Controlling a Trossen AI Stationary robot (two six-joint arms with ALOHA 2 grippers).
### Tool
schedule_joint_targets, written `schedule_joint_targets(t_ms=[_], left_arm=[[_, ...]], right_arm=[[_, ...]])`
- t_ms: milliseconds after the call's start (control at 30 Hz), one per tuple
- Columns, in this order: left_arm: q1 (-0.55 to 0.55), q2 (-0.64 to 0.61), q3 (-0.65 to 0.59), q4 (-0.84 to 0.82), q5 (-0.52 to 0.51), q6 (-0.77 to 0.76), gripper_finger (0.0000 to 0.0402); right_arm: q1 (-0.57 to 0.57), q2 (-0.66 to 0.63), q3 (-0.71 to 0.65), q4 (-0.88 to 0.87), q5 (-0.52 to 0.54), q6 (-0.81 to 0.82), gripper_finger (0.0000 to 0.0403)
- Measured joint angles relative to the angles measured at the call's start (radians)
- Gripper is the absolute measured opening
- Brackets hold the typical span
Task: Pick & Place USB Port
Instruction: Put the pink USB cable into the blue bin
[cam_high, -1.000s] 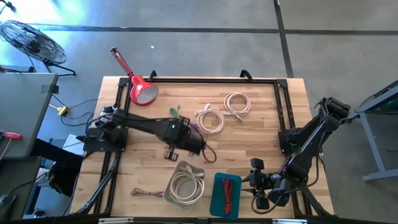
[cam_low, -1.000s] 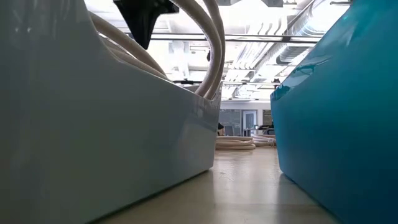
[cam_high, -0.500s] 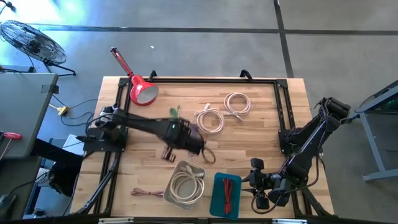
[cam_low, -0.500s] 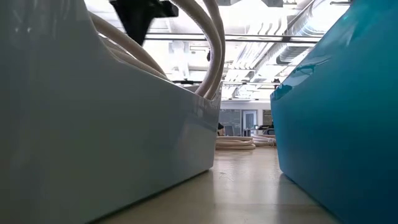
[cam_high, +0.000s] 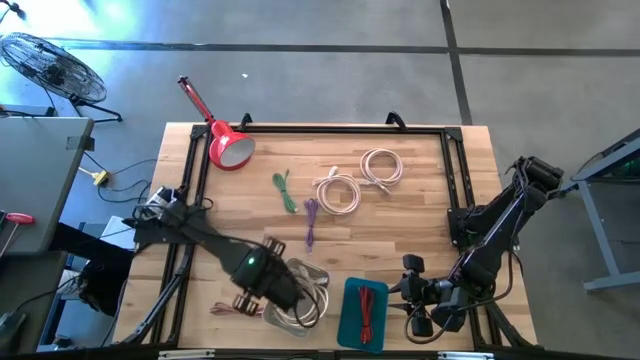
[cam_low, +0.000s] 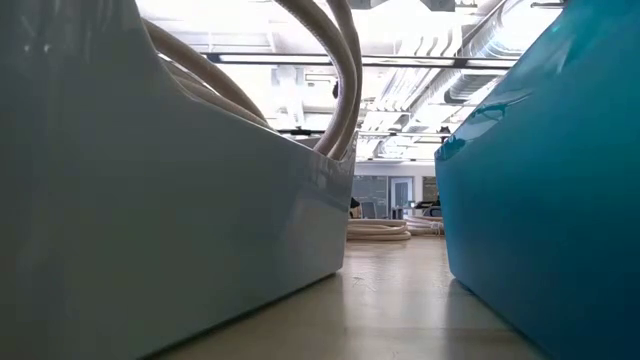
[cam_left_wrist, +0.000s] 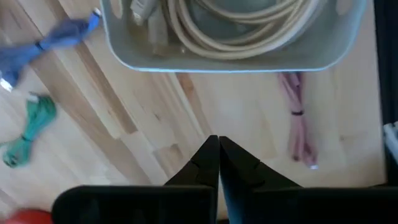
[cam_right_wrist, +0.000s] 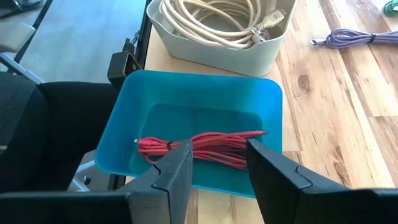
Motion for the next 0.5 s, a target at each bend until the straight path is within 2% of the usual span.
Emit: schedule_joint_targets(t_ms=[100,267,367,500], left_arm=[[-0.039,0.0,-0.001,-0.011,-0.001,-0.121,0.0043],[-0.097,0.0,-0.059,-0.008,0.001,-0.27,0.0121],[-0.131,0.0,-0.142,0.014,0.004,-0.417,0.017],[-0.168,0.001,-0.275,0.101,0.105,-0.515,0.0218]], right_arm=[[0.0,0.0,0.0,0.002,0.002,-0.016,0.0142],[0.0,0.0,0.0,0.002,0.003,-0.051,0.0142],[0.0,0.0,0.0,0.002,0.002,-0.077,0.0142],[0.0,0.0,0.0,0.002,0.002,-0.091,0.0142]])
